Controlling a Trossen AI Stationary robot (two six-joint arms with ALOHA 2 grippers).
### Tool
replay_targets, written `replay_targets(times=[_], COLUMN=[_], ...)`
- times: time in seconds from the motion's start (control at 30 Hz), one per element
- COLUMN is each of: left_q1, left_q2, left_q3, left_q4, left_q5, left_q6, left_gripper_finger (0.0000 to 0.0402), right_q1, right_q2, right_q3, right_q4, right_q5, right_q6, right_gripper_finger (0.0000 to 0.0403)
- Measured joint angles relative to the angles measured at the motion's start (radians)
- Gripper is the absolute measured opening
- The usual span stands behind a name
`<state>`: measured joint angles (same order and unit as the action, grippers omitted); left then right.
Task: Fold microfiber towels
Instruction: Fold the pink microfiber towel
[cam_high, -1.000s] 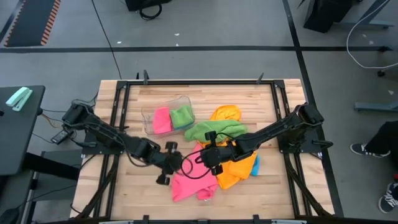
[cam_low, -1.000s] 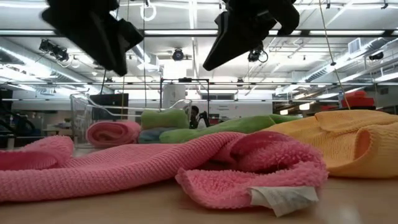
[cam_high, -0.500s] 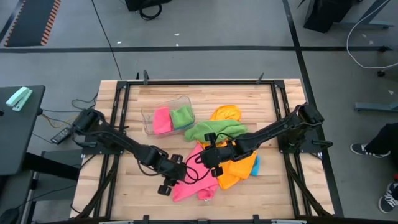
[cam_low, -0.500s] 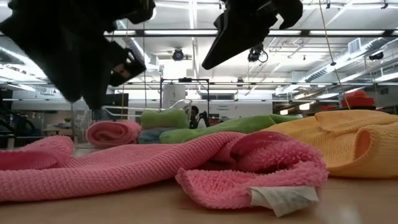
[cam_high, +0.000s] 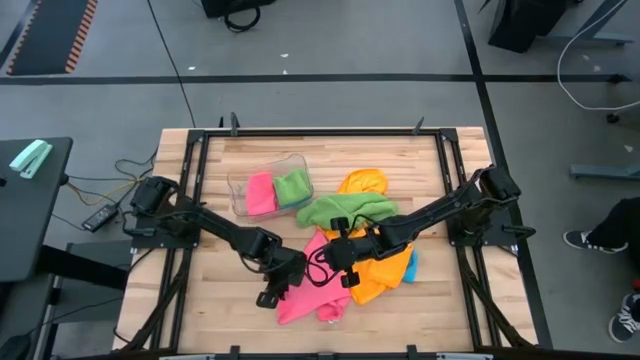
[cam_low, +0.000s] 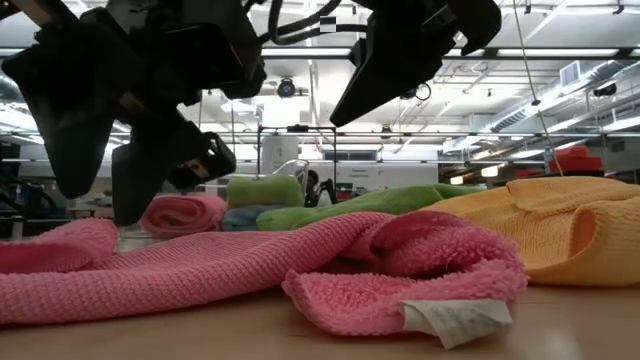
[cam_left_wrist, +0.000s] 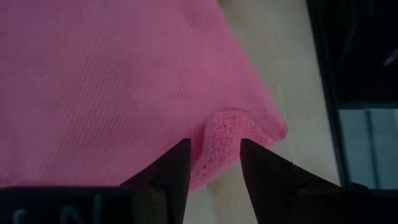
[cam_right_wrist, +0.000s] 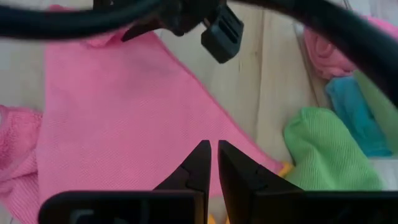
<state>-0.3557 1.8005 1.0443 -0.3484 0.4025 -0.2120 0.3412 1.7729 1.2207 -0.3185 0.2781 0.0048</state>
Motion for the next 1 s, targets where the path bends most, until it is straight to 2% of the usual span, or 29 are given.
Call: replay_targets(times=[0.37,0.63,0.87,1.0], left_q1=[-0.007,-0.026,-0.013,0.004], left_q2=[0.035,0.035,-0.009,-0.094], left_q3=[0.0,0.004,0.059,0.081], left_q4=[0.033,0.031,-0.067,-0.131], left_q5=[0.014,0.02,0.018,-0.057], left_q6=[0.041,0.118,0.114,0.113], left_gripper_finger=[0.0105,0.0011,0.0007,0.0011], right_q1=[0.008,0.008,0.008,0.019], right_q2=[0.0,0.0,0.0,0.0], right_q3=[-0.002,-0.002,-0.002,-0.002], right_q4=[0.012,0.016,0.017,0.021], right_q5=[-0.004,-0.004,-0.018,-0.053], right_q6=[-0.008,-0.008,-0.008,-0.008], right_gripper_finger=[0.0038,0.0038,0.0038,0.0038])
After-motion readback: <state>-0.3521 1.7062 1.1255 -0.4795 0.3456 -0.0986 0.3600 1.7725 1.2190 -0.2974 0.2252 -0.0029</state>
